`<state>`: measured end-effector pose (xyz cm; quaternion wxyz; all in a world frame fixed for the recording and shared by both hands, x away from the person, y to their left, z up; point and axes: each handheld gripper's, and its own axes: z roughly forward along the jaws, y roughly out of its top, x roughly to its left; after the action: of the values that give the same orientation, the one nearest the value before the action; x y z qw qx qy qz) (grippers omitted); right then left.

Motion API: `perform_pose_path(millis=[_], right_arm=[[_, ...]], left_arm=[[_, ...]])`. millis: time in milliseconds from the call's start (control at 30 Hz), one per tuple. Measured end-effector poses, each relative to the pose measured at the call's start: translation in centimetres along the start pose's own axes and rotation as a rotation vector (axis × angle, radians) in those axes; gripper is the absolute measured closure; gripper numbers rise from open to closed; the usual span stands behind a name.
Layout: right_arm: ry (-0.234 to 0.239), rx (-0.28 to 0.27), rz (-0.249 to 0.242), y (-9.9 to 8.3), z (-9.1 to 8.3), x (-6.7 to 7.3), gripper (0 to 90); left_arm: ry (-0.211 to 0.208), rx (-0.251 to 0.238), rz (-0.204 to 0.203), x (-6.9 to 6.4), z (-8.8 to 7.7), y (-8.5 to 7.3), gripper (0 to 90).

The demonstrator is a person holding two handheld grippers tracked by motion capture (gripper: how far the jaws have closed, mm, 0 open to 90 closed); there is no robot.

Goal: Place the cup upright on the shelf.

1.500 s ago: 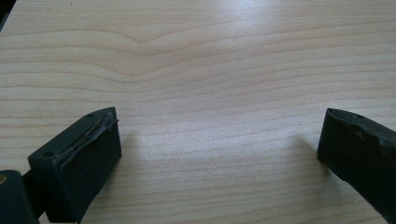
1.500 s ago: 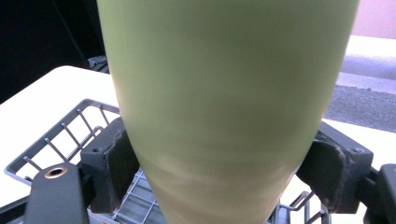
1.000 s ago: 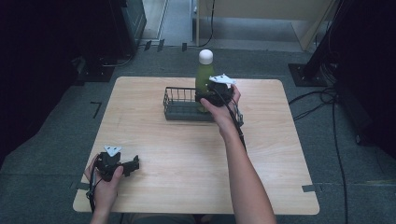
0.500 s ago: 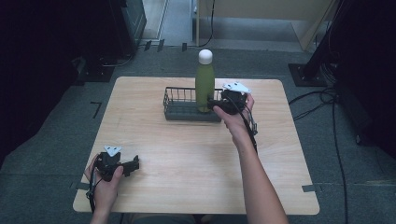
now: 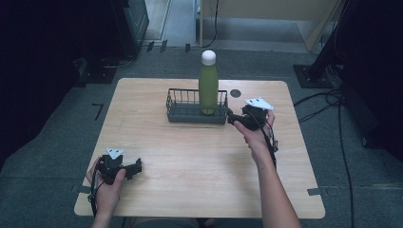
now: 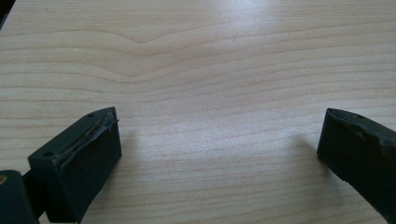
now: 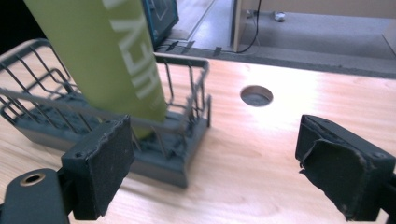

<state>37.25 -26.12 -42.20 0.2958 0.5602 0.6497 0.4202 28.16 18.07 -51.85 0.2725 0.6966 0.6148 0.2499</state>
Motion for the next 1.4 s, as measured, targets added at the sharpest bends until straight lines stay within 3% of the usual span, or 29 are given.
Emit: perform_pose_path(millis=[800, 1133, 1400], right_arm=[[-0.067, 0.028, 0.063, -6.0, -3.6, -4.7, 12.1], [-0.094, 0.065, 0.079, -8.4, -5.2, -6.3, 8.7], [-0.122, 0.092, 0.124, -10.9, -6.8, -8.2, 6.0]], left_arm=[[-0.001, -0.004, -0.002, 0.0, 0.0, 0.0, 0.1], [0.0, -0.002, 0.0, 0.0, 0.0, 0.0, 0.2], [0.0, -0.003, -0.001, 0.0, 0.0, 0.0, 0.1]])
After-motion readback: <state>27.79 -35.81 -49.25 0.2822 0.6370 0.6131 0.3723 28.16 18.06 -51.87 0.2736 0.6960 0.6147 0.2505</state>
